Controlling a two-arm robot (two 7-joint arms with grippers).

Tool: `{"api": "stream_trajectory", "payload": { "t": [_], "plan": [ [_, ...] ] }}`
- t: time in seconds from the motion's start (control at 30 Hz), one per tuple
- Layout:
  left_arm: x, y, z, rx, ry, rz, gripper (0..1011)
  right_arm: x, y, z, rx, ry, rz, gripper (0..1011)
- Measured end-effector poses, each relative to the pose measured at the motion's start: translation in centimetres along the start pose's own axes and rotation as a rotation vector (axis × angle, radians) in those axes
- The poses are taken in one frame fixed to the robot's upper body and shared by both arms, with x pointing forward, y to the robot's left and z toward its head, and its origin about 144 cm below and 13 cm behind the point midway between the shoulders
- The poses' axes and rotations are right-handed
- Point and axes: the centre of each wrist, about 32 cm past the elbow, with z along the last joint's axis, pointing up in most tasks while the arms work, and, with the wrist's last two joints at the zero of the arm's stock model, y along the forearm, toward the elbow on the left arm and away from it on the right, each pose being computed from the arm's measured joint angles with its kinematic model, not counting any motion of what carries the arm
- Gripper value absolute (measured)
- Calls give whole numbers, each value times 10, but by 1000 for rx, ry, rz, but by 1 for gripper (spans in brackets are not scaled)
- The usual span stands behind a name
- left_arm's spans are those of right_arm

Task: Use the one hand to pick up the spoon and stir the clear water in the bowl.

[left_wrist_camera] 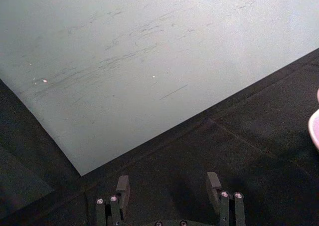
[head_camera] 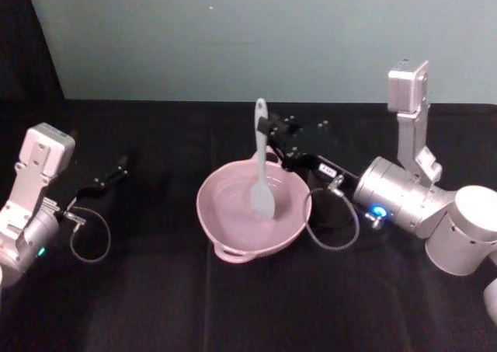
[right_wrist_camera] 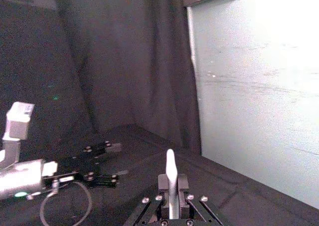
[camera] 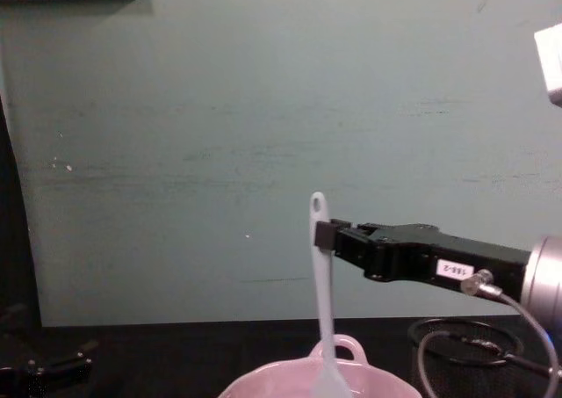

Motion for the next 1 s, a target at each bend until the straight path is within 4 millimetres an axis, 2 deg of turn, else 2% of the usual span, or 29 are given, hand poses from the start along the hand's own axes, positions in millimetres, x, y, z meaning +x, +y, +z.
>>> {"api": "stream_trajectory", "payload": {
  "t": [0.2,0.57,0.73,1.0],
  "plan": [
    [0,0,0,0,0,0,1011,-8,11,-4,-5,9,37,114],
    [0,0,0,0,0,0,1011,-6,38,-7,6,27,61,114],
    [0,0,0,0,0,0,1011,2,49,-7,12,33,48,114],
    [0,0,0,0,0,0,1011,18,52,-4,11,22,10,114]
  ]
}}
